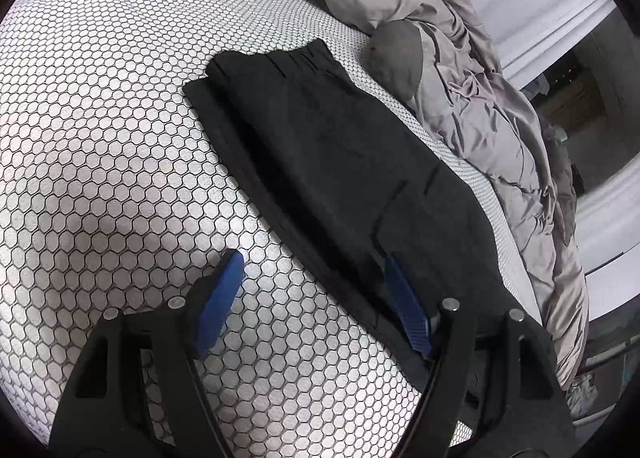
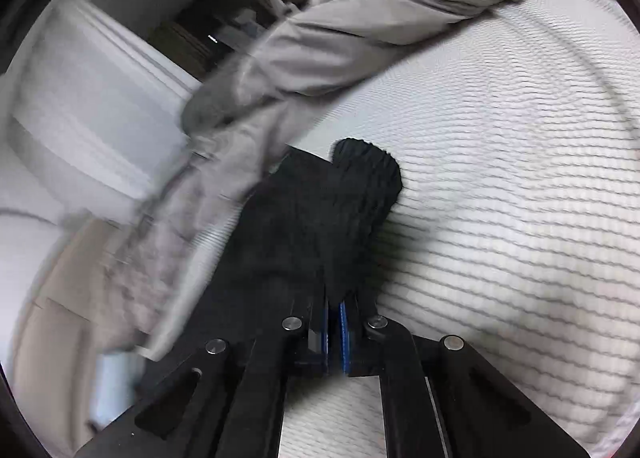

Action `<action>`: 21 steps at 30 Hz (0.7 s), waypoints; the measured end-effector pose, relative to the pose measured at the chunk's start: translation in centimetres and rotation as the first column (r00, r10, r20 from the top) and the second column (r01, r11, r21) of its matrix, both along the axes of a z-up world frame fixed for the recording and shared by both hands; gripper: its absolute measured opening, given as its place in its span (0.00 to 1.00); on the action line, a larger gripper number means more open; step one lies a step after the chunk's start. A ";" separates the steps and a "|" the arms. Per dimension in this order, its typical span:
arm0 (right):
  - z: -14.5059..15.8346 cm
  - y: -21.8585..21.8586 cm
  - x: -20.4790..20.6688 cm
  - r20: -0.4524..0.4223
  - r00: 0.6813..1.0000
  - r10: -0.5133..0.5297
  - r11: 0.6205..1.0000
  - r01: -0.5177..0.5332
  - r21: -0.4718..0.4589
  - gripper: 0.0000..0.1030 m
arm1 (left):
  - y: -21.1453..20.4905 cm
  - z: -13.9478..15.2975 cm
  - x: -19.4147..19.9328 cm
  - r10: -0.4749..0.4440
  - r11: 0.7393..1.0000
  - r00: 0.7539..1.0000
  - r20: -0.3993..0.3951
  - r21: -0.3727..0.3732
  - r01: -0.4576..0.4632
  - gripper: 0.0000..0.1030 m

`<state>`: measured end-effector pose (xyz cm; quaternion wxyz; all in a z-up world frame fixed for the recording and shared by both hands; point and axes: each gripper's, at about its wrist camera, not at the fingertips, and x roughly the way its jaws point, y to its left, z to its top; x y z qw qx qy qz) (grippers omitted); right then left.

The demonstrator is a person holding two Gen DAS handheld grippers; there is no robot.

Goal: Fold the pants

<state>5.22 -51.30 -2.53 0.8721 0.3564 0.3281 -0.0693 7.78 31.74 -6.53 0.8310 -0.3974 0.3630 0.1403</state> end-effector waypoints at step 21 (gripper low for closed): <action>-2.9 -0.9 1.7 0.044 0.999 -0.017 0.969 0.006 0.247 0.02 | 2.3 1.3 2.6 0.093 0.991 0.990 0.105 0.082 -0.101 0.01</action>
